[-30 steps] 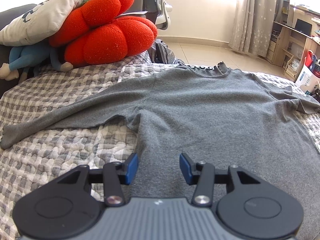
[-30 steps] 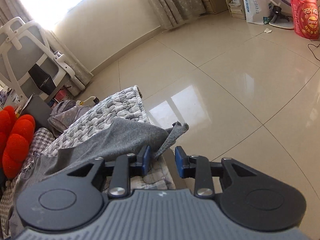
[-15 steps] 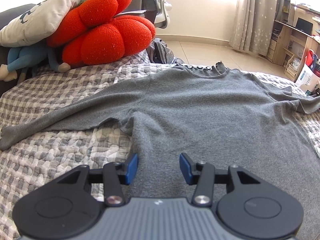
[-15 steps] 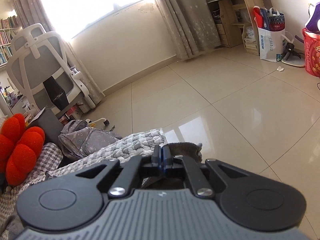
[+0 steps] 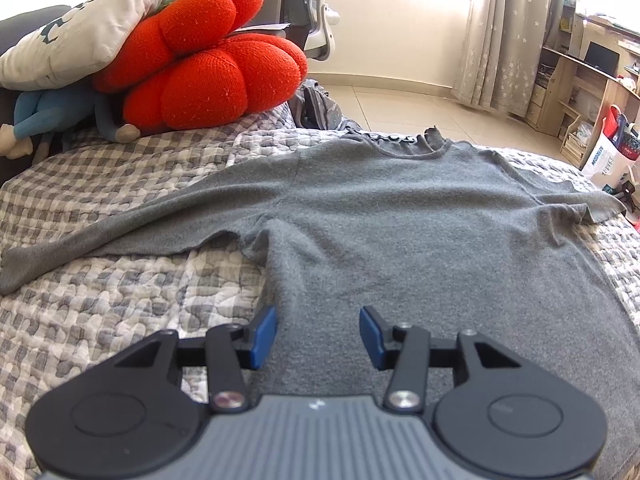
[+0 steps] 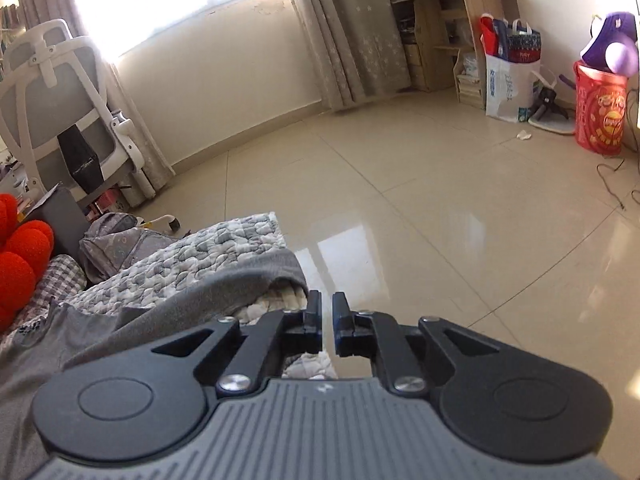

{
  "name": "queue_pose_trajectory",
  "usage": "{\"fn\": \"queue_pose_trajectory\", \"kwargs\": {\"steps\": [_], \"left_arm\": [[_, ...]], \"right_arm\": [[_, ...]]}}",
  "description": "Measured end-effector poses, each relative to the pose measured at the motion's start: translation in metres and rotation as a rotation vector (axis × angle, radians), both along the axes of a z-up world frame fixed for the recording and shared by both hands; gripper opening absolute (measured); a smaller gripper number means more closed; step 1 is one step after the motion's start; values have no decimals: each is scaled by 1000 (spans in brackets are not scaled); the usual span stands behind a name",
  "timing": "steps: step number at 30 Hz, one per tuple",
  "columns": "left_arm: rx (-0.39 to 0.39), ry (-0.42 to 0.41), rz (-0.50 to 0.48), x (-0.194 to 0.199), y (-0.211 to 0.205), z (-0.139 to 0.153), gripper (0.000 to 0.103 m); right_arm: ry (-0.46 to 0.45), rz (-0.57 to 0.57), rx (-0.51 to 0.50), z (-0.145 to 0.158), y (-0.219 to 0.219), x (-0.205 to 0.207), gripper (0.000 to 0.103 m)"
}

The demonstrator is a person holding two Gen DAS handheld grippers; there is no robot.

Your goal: Fold clothes

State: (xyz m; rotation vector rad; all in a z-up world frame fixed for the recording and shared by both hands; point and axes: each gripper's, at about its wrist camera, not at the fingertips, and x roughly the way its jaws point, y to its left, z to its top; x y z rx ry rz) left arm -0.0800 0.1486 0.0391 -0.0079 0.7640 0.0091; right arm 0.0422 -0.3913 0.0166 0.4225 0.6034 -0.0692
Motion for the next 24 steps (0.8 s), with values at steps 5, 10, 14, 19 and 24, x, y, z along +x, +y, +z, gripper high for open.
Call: {"fn": "queue_pose_trajectory", "kwargs": {"steps": [5, 10, 14, 19, 24], "left_arm": [[1, 5, 16, -10, 6, 3, 48], [-12, 4, 33, -38, 19, 7, 48], [-17, 18, 3, -61, 23, 5, 48], [-1, 13, -11, -82, 25, 1, 48], [-35, 35, 41, -88, 38, -12, 50]], "right_arm": [[7, 66, 102, -1, 16, -1, 13], [46, 362, 93, 4, 67, -39, 40], [53, 617, 104, 3, 110, -85, 41], [66, 710, 174, 3, 126, -118, 41], [65, 777, 61, 5, 157, -149, 41]]}}
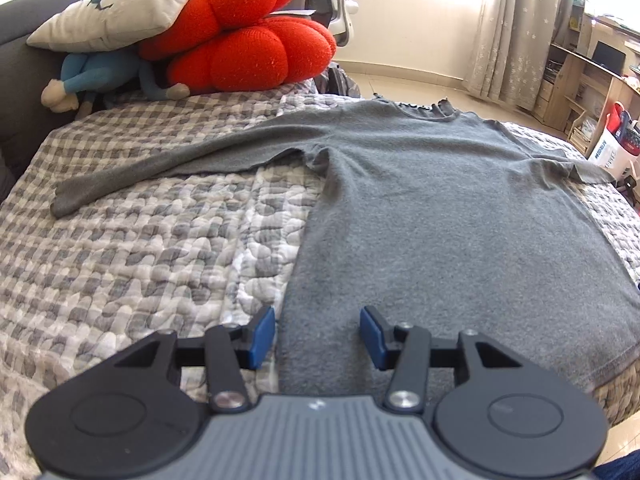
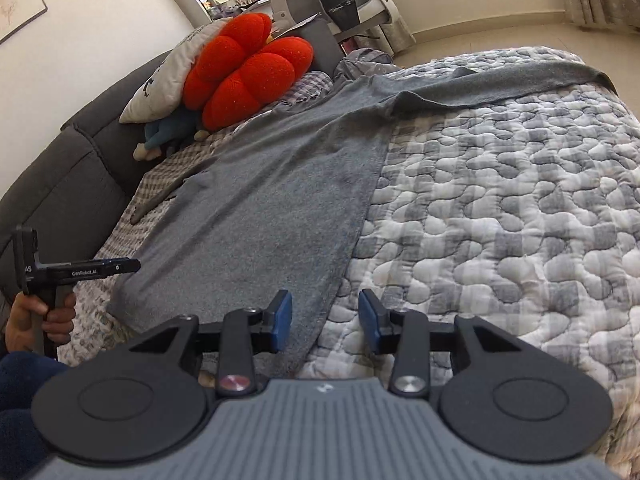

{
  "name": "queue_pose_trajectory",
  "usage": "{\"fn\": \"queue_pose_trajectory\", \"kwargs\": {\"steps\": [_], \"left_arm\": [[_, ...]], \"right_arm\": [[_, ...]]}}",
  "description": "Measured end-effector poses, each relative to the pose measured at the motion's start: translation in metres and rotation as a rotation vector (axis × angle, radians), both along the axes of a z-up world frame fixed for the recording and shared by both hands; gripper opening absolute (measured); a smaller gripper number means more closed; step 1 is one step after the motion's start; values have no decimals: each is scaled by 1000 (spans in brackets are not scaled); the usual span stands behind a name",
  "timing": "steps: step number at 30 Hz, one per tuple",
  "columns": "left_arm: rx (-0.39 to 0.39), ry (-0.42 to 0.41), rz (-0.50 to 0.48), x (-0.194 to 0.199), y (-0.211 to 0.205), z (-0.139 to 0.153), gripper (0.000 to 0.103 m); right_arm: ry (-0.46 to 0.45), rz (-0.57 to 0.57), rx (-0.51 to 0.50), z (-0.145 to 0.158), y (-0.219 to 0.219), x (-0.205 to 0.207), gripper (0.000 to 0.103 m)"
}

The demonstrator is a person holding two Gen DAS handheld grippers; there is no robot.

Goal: Fold clothes
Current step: 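Grasp the sweatshirt hem corner with the right gripper and lift it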

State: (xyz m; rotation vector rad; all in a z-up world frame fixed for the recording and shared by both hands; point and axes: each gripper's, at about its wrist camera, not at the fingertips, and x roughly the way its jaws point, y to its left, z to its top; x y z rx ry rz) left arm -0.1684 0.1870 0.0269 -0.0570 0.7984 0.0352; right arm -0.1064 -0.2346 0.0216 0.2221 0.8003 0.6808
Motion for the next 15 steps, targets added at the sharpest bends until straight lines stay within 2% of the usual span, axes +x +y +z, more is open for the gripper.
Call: {"fn": "queue_pose_trajectory", "kwargs": {"steps": [1, 2, 3, 4, 5, 6, 8, 12, 15], "left_arm": [[10, -8, -5, -1, -2, -2, 52], [28, -18, -11, -2, -6, -3, 53], [44, -27, -16, -2, -9, -4, 53], [57, -38, -31, -3, -12, -5, 49], [64, -46, -50, -4, -15, -5, 33], [63, -49, -58, -5, -15, -4, 28], [56, -53, -64, -8, -13, 2, 7], [16, -54, -58, -12, -3, 12, 5], [20, -40, -42, -9, 2, 9, 6]], "right_arm": [[-20, 4, -38, 1, 8, -1, 38], [-22, 4, -57, 2, 13, -2, 23], [-22, 0, -75, 1, 18, -3, 13], [-27, 5, -80, 2, 22, -3, 8], [-31, 9, -84, 2, 25, -3, 6], [-36, 11, -81, 3, 26, -4, 6], [-47, 9, -55, 9, 22, -10, 6], [-79, -3, 7, 27, 7, -28, 5], [-35, -2, -16, 15, 8, -26, 5]]}}
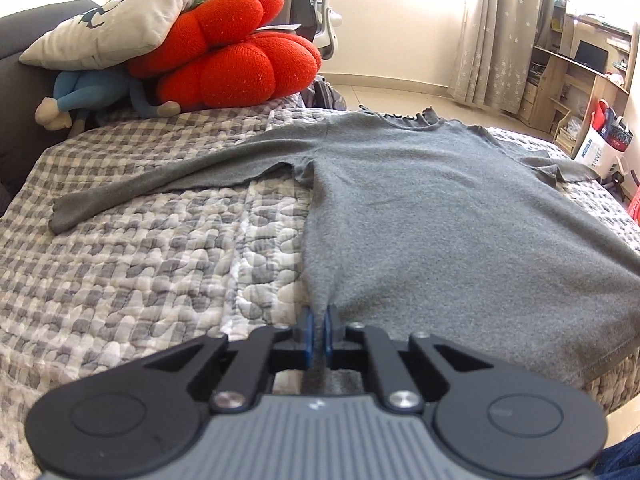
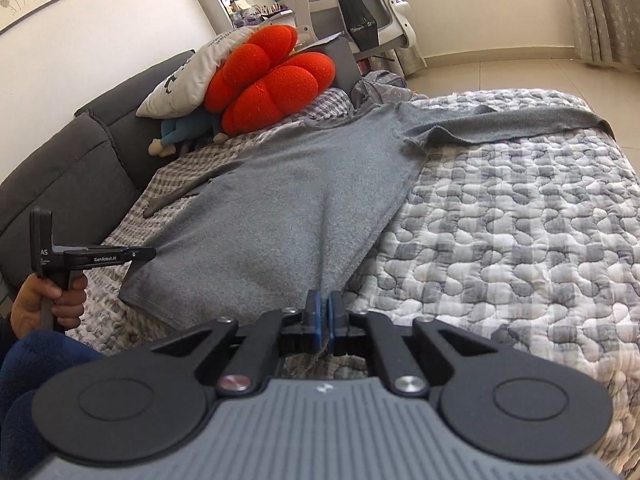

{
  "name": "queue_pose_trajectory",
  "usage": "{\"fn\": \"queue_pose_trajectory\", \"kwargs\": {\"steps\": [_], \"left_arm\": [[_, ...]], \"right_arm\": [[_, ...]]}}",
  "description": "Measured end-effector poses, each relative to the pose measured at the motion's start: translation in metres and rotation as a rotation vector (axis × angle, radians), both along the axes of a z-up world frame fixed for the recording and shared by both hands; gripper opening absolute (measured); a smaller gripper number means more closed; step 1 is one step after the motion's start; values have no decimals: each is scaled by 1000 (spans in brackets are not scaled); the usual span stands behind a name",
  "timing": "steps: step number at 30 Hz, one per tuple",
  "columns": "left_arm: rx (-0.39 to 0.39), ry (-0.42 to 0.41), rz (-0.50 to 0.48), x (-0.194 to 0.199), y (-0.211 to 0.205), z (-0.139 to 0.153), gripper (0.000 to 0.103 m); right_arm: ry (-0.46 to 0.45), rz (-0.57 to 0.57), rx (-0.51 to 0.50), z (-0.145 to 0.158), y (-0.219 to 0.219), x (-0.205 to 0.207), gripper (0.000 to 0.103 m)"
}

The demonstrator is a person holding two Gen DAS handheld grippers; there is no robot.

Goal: Fold clothes
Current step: 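Grasp the sweatshirt hem corner with the right gripper and lift it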

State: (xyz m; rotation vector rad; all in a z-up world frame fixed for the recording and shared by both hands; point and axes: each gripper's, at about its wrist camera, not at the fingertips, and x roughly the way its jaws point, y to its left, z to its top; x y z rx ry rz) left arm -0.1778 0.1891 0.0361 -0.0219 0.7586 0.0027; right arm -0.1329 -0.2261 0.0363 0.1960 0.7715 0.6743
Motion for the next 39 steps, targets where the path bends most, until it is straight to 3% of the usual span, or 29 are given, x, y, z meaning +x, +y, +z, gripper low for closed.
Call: {"fn": "queue_pose_trajectory", "kwargs": {"steps": [3, 6, 8, 10, 11, 15, 19, 26, 28, 30, 31, 33, 36, 39], "left_arm": [[2, 13, 17, 1, 5, -4, 7], [2, 19, 29, 0, 11, -3, 18], [0, 4, 45, 1, 16, 3, 24], [1, -28, 75, 2, 21, 13, 29], [-13, -40, 84, 4, 23, 18, 32], [-92, -51, 77, 17, 22, 30, 41], [-118, -4, 54, 41, -2, 23, 43], [-124, 10, 11, 64, -39, 14, 45], [-120, 14, 8, 68, -44, 13, 46], [-117, 21, 9, 72, -48, 12, 46], [-116, 23, 7, 74, -50, 12, 46], [-110, 22, 1, 76, -53, 12, 47], [-100, 9, -6, 74, -55, 13, 49], [-103, 9, -1, 73, -52, 11, 51]], "right_arm": [[61, -1, -15, -17, -2, 6, 6], [38, 15, 13, -12, -10, 10, 9], [4, -43, 29, -6, -21, 22, 14], [-31, -159, 13, -2, -42, 42, 31], [-40, -228, 10, -2, -55, 54, 46], [-13, -479, 57, -11, -111, 110, 47], [109, -755, 216, -31, -175, 167, 47], [299, -876, 545, -60, -212, 219, 47], [316, -901, 577, -64, -212, 224, 48], [311, -904, 539, -65, -207, 229, 48], [308, -908, 502, -65, -204, 232, 47], [276, -921, 428, -60, -197, 233, 31], [151, -921, 370, -46, -195, 216, 12], [42, -920, 297, -35, -193, 200, 2]]}}
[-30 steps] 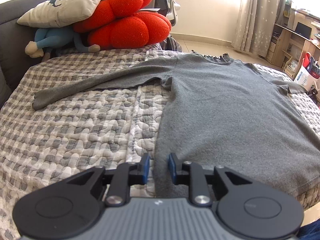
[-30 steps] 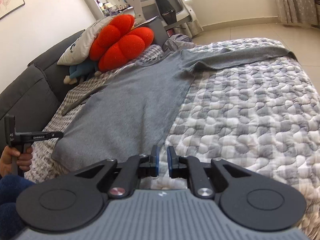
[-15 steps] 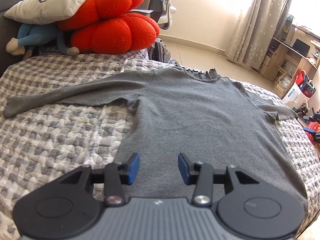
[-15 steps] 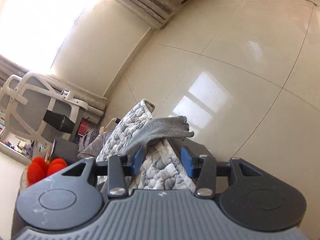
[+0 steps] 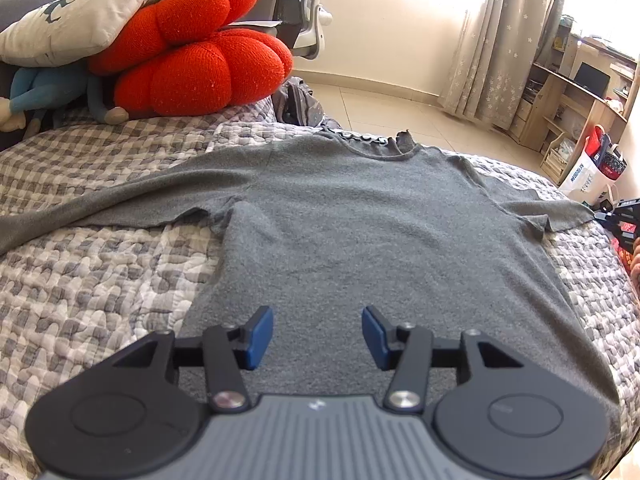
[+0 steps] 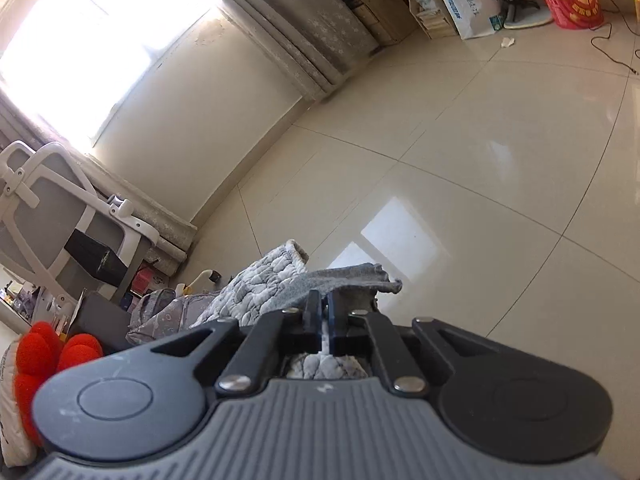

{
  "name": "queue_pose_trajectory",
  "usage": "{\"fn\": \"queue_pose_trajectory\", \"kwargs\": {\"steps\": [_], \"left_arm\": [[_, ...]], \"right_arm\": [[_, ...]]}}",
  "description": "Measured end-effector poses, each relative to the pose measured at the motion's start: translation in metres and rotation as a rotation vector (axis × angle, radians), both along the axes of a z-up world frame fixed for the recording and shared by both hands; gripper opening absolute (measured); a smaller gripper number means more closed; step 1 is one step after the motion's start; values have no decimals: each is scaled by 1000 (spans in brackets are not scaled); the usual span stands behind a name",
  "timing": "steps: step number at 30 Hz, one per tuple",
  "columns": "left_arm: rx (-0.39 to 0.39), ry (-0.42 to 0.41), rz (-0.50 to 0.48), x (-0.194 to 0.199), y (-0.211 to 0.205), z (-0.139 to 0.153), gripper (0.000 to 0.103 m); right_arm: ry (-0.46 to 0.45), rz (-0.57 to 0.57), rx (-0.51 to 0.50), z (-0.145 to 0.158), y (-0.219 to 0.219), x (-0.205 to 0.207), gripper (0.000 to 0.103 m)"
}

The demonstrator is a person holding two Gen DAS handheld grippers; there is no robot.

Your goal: Fold clothes

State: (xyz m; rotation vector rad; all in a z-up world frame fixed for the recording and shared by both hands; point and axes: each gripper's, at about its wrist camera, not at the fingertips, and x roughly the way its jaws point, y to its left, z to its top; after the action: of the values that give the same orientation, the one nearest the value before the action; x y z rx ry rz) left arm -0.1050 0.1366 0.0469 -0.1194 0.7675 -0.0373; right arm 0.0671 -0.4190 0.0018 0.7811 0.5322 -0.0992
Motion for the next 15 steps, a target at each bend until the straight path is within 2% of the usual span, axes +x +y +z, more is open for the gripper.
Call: {"fn": "queue_pose_trajectory", "kwargs": {"steps": [3, 5, 6, 8, 9, 10, 11, 12, 15], "left_arm": [[-13, 15, 7, 1, 2, -4, 51], [-16, 14, 0, -1, 1, -5, 51], [-17, 10, -3, -1, 1, -4, 51], [-20, 3, -6, -2, 0, -2, 51], [-19, 1, -6, -2, -1, -2, 51], [-17, 2, -7, -1, -2, -1, 51], [-13, 4, -9, 0, -3, -1, 51], [-8, 6, -12, 1, -4, -2, 51], [-3, 14, -9, 7, -9, -4, 51]], "right_arm": [[-31, 8, -5, 0, -5, -10, 2], [42, 30, 50, -11, -6, -1, 4], [77, 40, 80, -17, -6, 3, 13], [83, 12, 220, -29, -6, 12, 14], [62, 0, 273, -32, -11, 10, 18], [46, -13, 310, -34, -13, 9, 24], [40, -24, 331, -35, -15, 9, 48], [42, -29, 338, -36, -15, 12, 61], [52, -21, 288, -32, -7, 22, 61]]}}
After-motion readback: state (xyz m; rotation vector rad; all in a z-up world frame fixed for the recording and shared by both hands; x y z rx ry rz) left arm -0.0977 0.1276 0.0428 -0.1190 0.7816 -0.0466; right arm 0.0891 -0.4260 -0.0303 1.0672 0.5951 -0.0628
